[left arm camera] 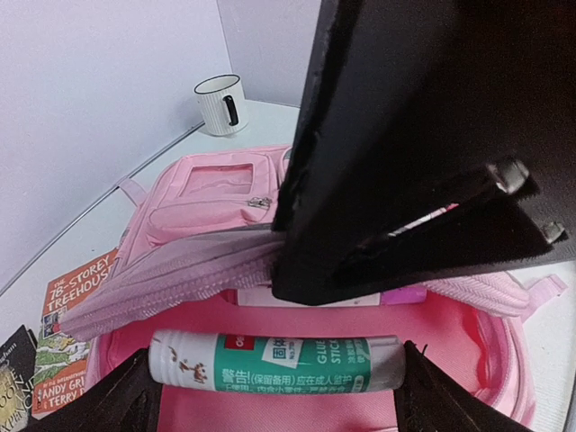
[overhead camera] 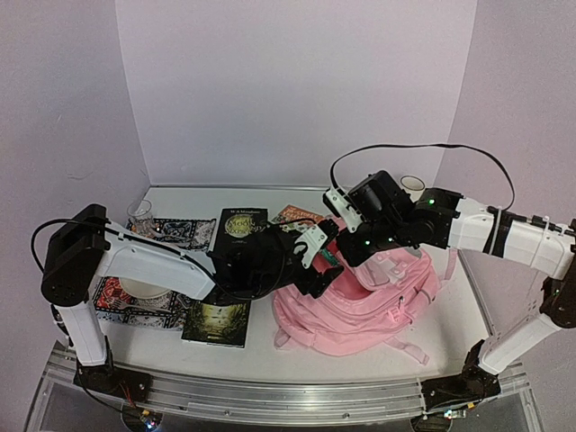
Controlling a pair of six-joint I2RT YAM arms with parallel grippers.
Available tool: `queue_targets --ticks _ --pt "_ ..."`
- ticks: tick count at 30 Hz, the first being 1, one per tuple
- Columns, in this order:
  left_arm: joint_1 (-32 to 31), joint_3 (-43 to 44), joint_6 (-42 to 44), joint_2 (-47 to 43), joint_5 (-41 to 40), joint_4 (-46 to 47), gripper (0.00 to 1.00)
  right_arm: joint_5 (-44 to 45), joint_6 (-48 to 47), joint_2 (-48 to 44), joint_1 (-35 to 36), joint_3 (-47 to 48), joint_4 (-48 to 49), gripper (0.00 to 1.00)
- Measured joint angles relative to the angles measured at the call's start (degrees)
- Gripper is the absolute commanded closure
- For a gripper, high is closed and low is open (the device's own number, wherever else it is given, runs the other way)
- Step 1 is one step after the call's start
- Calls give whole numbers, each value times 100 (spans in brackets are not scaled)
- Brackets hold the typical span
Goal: Pack the student bag
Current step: Place the glue stick in the upper front pocket of the bag, then put down the upper front pocket of the student bag.
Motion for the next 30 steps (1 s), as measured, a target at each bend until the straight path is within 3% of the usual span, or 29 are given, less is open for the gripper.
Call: queue_targets --ticks 13,26,30 --pt "0 -119 -92 -63 -95 236 5 -15 -1 0 0 0 20 100" --pt "93 -1693 -1042 -1644 -739 165 4 -199 49 213 2 -85 193 100" --pt "533 -1733 -1645 -1903 -609 -96 5 -478 101 396 2 -152 319 96"
